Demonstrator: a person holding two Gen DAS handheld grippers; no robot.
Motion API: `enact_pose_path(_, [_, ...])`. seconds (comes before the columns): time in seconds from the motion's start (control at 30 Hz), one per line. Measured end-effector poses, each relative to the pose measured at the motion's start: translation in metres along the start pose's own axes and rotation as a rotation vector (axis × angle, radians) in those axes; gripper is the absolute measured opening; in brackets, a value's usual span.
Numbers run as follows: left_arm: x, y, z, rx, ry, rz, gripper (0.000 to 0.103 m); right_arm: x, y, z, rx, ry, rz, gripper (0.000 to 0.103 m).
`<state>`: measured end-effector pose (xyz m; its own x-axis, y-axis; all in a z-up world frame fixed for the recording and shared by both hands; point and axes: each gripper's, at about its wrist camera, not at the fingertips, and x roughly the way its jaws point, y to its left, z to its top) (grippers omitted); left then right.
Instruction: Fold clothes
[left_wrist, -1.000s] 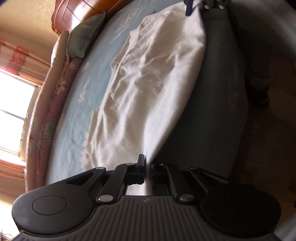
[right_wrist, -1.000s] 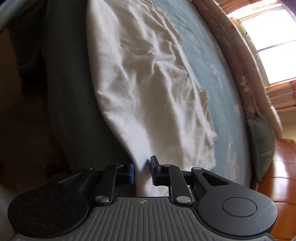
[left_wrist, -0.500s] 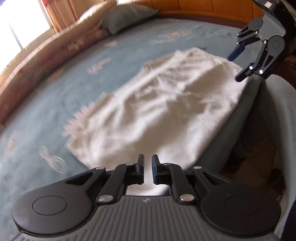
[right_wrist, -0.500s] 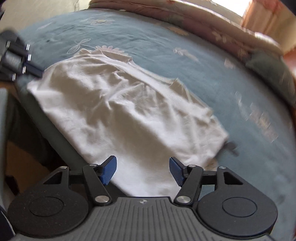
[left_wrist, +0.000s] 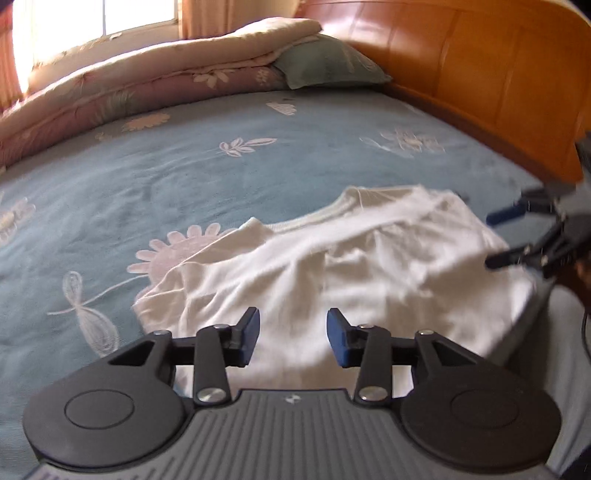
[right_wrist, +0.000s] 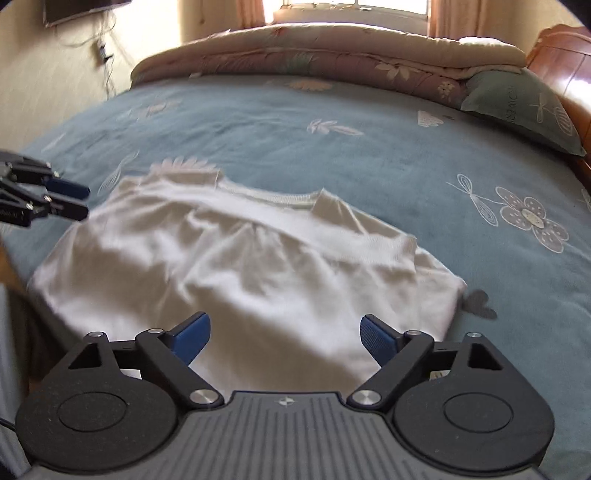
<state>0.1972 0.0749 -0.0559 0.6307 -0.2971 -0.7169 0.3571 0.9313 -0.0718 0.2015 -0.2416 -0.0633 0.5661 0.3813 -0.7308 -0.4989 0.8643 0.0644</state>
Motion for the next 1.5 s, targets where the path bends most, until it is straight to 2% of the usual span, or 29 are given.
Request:
enact_pose_path(0.13, [0.016,0.006,0.000,-0.045,-0.012,-0.007,0.042,0.040,-0.013,-0.006,0.084,0.029,-0.017,0.092])
enact_pose_path(0.17, [0.017,0.007,0.001,-0.055,-0.016,-0.011,0.041,0.046,-0.016,-0.012,0.101,0.033,-0.024,0.096])
enact_pose_path(0.23, [0.020,0.009,0.002,-0.074,-0.024,-0.019,0.041,0.046,-0.016,-0.021,0.096,-0.005,-0.019,0.103])
enact_pose_path(0.33, [0.024,0.012,0.004,-0.103,-0.036,-0.031,0.038,0.047,-0.009,-0.030,0.056,-0.030,-0.047,0.103])
enact_pose_path(0.4, [0.027,0.014,0.005,-0.123,-0.044,-0.039,0.041,0.050,-0.002,-0.032,0.027,-0.035,-0.082,0.103])
enact_pose_path(0.53, [0.033,0.018,0.008,-0.162,-0.061,-0.055,0.048,0.052,0.002,-0.035,0.060,-0.074,-0.128,0.103])
enact_pose_path(0.6, [0.051,0.008,0.012,-0.151,-0.041,-0.090,0.049,0.052,0.003,-0.037,0.080,-0.100,-0.142,0.103])
enact_pose_path(0.63, [0.055,0.008,0.012,-0.167,-0.035,-0.082,0.050,0.052,0.004,-0.039,0.074,-0.107,-0.145,0.103])
enact_pose_path(0.73, [0.065,0.014,0.010,-0.235,-0.022,-0.039,0.048,0.051,0.003,-0.038,0.062,-0.104,-0.136,0.103])
enact_pose_path(0.8, [0.071,0.018,0.008,-0.280,-0.014,-0.010,0.049,0.049,0.001,-0.032,0.061,-0.073,-0.126,0.103])
enact_pose_path(0.87, [0.062,0.016,0.011,-0.266,-0.039,0.005,0.049,0.039,-0.005,-0.022,0.110,-0.073,-0.094,0.103])
enact_pose_path(0.93, [0.054,0.013,0.013,-0.252,-0.061,-0.038,0.053,0.030,-0.016,-0.011,0.175,-0.136,-0.045,0.103])
enact_pose_path(1.0, [0.058,0.012,0.014,-0.254,-0.049,-0.084,0.054,0.028,-0.026,0.001,0.235,-0.181,-0.006,0.103])
enact_pose_path(1.03, [0.062,0.011,0.015,-0.246,-0.042,-0.081,0.055,0.033,-0.030,0.005,0.256,-0.188,0.003,0.103])
enact_pose_path(1.1, [0.077,0.012,0.014,-0.241,-0.004,-0.002,0.055,0.049,-0.038,0.011,0.282,-0.181,-0.004,0.103])
enact_pose_path(1.13, [0.079,0.014,0.015,-0.248,-0.004,0.003,0.052,0.059,-0.042,0.013,0.288,-0.169,-0.018,0.103])
enact_pose_path(1.2, [0.082,0.020,0.017,-0.268,-0.012,-0.006,0.055,0.076,-0.050,0.011,0.289,-0.136,-0.063,0.103])
enact_pose_path(1.3, [0.070,0.012,0.024,-0.214,-0.033,0.048,0.054,0.077,-0.048,0.015,0.278,-0.107,-0.089,0.103])
enact_pose_path(1.37, [0.057,0.004,0.027,-0.197,-0.053,0.019,0.054,0.063,-0.037,0.017,0.264,-0.118,-0.073,0.103])
enact_pose_path(1.5, [0.043,-0.008,0.021,-0.289,-0.059,-0.184,0.059,0.036,-0.009,0.007,0.239,-0.144,0.101,0.103])
